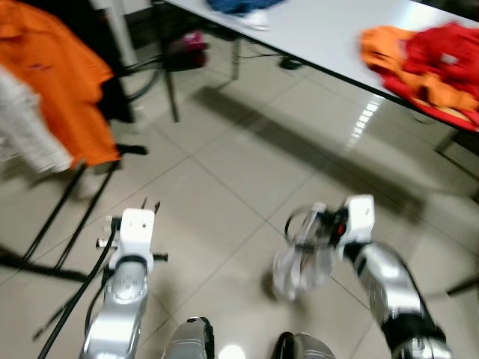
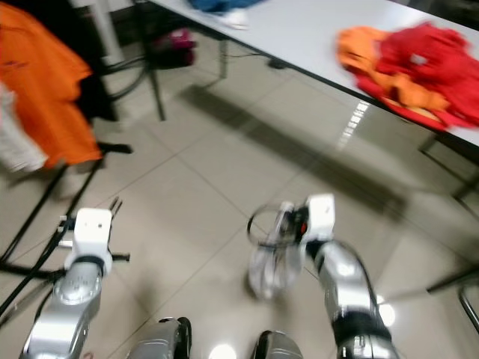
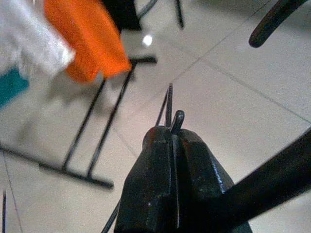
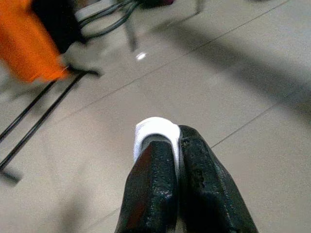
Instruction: Hang hanger
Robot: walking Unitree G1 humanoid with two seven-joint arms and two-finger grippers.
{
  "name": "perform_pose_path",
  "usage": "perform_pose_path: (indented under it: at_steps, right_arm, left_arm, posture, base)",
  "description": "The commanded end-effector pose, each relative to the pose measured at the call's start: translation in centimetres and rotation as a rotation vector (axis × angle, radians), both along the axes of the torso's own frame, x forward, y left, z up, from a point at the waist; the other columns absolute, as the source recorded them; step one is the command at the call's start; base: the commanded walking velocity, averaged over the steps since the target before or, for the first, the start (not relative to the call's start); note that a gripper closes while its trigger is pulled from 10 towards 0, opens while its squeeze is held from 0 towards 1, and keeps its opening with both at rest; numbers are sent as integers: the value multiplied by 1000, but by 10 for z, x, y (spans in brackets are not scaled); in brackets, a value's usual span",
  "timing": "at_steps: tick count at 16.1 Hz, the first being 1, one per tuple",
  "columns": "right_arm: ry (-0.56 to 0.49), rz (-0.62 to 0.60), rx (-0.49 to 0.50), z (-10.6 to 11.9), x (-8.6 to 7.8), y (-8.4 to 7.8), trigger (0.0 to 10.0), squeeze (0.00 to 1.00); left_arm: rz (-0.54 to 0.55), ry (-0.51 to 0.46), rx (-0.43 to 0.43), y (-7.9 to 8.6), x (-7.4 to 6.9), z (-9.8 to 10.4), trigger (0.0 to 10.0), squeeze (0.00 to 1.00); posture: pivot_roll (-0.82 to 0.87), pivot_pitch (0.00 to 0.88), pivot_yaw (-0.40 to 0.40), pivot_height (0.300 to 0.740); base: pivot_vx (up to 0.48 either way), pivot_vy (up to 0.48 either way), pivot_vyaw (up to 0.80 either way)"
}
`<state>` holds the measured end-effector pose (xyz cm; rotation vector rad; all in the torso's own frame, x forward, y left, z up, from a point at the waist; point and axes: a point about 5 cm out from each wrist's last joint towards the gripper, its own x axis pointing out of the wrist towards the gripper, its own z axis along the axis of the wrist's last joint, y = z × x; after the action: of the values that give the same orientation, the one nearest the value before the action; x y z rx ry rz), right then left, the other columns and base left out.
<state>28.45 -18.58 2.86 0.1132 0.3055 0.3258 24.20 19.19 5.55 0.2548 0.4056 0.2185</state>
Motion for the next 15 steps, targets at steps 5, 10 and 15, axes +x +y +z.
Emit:
perform_pose_path:
  at_steps: [5,10,15]
  right_arm:
    - [-42,26,43,15,13,8,0,200]
    - [-74,-29,31,13,3,4,0,333]
    - [-81,17,33,19,14,19,0,373]
  left_arm:
    - [8,-115,-45,0,15,16,10000,0]
    - [-59,-148,-90,-5,-7,8,10000,0]
    - [-74,-225,-112,-16,14,21,10000,0]
  posture:
    - [-12,132,-50,740]
    - [3,138,-58,740]
    - [-1,133,-65,740]
  base:
    - [0,0,483]
    - [0,0,470]
    - [0,-94,464]
